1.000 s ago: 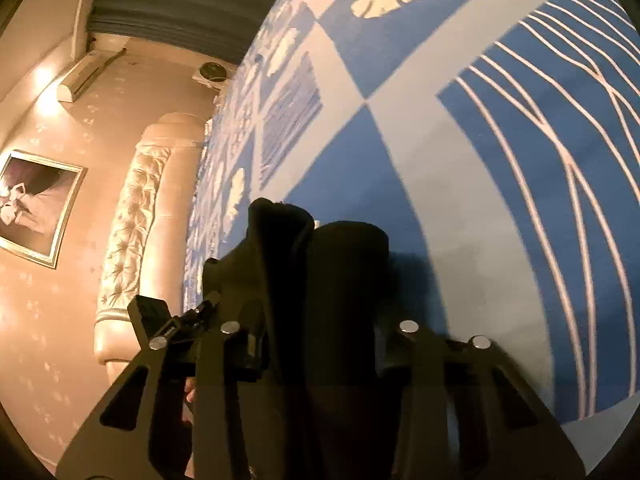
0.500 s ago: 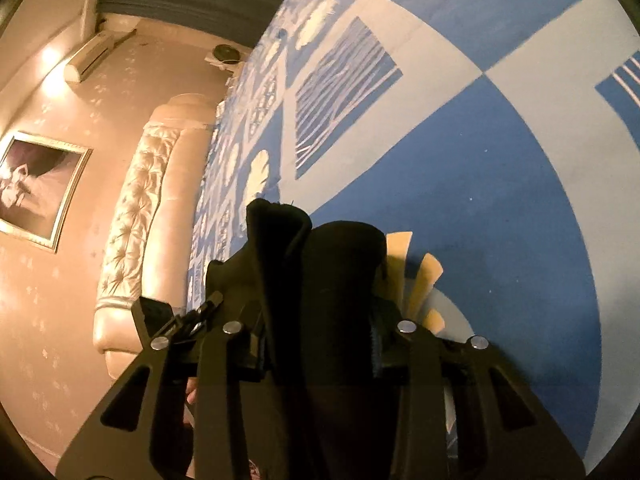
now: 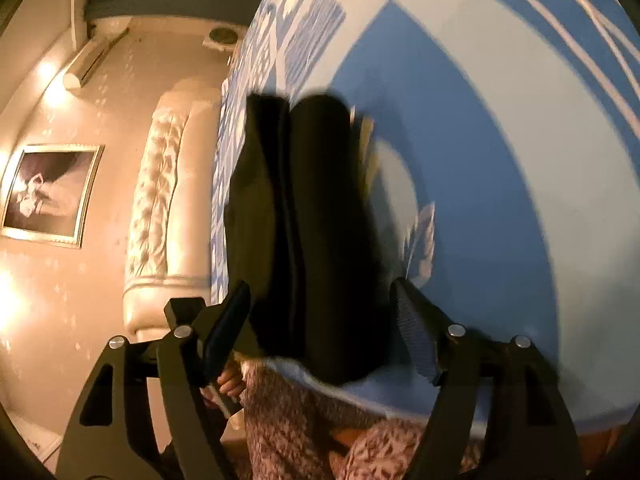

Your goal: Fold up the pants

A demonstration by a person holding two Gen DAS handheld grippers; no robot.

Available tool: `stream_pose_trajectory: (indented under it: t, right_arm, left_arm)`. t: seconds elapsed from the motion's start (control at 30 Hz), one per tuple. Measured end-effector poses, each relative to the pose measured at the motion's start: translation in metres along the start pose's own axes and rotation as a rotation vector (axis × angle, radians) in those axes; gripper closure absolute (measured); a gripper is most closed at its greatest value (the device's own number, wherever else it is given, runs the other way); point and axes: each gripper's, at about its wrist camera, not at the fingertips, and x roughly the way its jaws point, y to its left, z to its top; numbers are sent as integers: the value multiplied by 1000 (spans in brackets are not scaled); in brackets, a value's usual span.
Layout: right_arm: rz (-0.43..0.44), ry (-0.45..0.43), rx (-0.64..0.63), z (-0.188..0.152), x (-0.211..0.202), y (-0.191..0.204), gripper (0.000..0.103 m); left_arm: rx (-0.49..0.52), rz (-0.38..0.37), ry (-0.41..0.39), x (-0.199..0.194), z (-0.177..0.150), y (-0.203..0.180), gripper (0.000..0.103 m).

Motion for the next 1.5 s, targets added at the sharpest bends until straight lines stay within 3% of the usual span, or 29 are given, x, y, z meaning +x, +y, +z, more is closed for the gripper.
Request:
stream_pose_trajectory:
  t: [0.1,0.17,0.23,0.3,0.4,0.6,0.67,0.77,0.83,0.9,0.97,1.13,1.33,1.37,1.4,1.43,1.47,1.5]
  right_arm:
    - [-29,6,-35,-8,4,5,33]
    - [-48,13,-50,-11,10,8,53]
    - [-71,12,-53,-15,15,8,60]
    - [-62,-4,-63,-18,13,9,65]
    - [-77,-9,-82,-21,15,17,66]
    - [-71,26,-113,-27,32,31,66]
    - [-63,49,-119,-30,43,33,66]
    - [-80,61,-114,-29,47,30,52]
    - [-63,77,-114,-25,44,32,42]
    - [-67,72,-134,-23,33,36,27]
    - [-79,43,-158,-18,17,37,22]
    - [-60,49,-110,11,17,25,20]
    - [-55,125,-141,25,49,33,20]
    - [-52,134,-148,25,52,34,28]
    - [-69,144,-166,24,55,36,44]
    - [-88,157,-175,23,59,36,54]
    - [-99,170,-179,22,63,34,59]
    - [-82,167,-170,21,64,32,62]
  left_arm:
    - [24,22,-12,6,-5,-7,30]
    - [27,53,-9,9,-4,-9,41]
    - [4,60,-12,10,-1,-8,58]
    - [8,73,-18,8,0,-10,65]
    - [60,116,-28,3,2,-20,70]
    - [11,124,-37,-16,1,0,71]
    - [18,124,-41,-23,1,7,70]
    - [11,77,-32,-27,-1,12,60]
    - [-14,81,-26,-31,1,17,42]
    - [-28,36,-57,-43,6,21,31]
    - [-19,8,-91,-52,13,23,29]
    - [18,-34,-72,-31,42,18,24]
    - [-25,-44,-32,0,60,26,20]
    - [-17,-37,-33,0,60,28,20]
    - [6,-6,-31,0,60,28,38]
    - [39,60,-26,0,58,28,60]
    - [87,130,-15,1,55,25,62]
    - [110,130,-22,-1,53,24,67]
